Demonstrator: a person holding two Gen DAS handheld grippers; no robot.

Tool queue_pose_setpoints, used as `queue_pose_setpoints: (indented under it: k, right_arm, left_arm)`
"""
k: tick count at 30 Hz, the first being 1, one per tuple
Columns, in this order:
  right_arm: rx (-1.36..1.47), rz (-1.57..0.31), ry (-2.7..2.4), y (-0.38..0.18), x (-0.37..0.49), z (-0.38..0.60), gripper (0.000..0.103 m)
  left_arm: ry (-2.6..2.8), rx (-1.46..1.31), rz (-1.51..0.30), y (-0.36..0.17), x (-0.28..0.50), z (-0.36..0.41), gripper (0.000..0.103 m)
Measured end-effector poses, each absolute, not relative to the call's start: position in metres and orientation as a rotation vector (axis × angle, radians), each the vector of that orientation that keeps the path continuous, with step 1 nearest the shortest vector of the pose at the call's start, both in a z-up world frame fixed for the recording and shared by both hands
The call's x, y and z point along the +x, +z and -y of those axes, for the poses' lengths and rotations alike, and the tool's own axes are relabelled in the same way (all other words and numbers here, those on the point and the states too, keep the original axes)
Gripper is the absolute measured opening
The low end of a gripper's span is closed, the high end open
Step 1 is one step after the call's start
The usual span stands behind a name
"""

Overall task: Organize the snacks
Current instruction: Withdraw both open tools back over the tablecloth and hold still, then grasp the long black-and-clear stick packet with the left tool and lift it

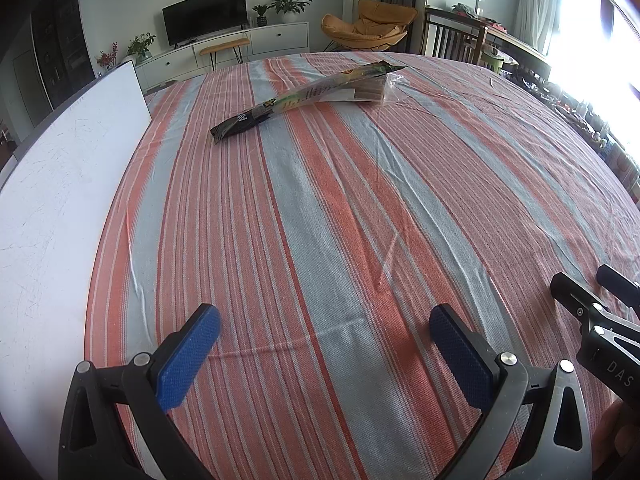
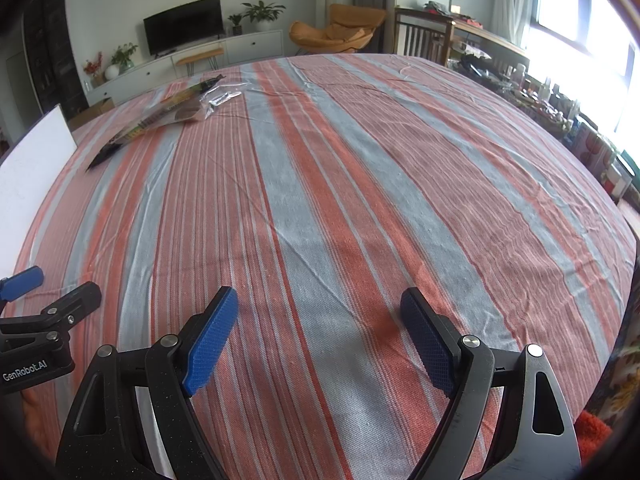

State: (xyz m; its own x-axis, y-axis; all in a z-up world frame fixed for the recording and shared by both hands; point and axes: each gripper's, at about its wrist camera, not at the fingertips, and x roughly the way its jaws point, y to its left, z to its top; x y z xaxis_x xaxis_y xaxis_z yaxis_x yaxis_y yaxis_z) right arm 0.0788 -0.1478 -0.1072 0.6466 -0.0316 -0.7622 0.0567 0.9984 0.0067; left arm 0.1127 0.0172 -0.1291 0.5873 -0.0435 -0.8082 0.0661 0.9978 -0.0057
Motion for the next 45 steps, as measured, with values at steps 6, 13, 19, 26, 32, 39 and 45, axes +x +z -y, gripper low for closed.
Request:
queue_pose_setpoints:
  k: [6,13,19,26,32,39,45]
  right_arm:
    - [0.031,-0.866,-0.05,-0.107,0.079,0.148,0.086]
    - [0.031,-0.866,-0.05,-0.107,0.079,0.148,0.086]
    - [0.032,-0.866,-0.05,-0.107,0.079,0.148,0.086]
    - [0.032,-0.867,-0.05,-0.107,0.079,0.148,0.086]
    - [0.033,-0.867,-0.048,-0.107,0.079,0.148,0.087]
    - [0.032,-0.872,-0.047,-0.108,0.08,0.148,0.088]
    - [0.033,-0.872,-0.046,-0.108,0.079,0.148,0.089]
  left_arm:
    - [-0.064,0.026,-0.941,-0.129,0.113,-0.017,0.103]
    - [-0.09,0.017,-1.044,-0.123,0.123,-0.022,0.103]
    - [-0.136,-0.069,-0.958,-0.062,0.152,-0.039,0.103]
    - [-0.102,0.209,-1.025,-0.055,0.248,-0.03,0.102]
    - [-0.186,0.337,-1.021,-0.085,0.301,-0.011,0.101]
    - [-0.21,0.192,-1.119,-0.112,0.34,-0.025,0.083]
    - [-0.205,0.071,-1.106,-0.108,0.327,-0.043,0.014]
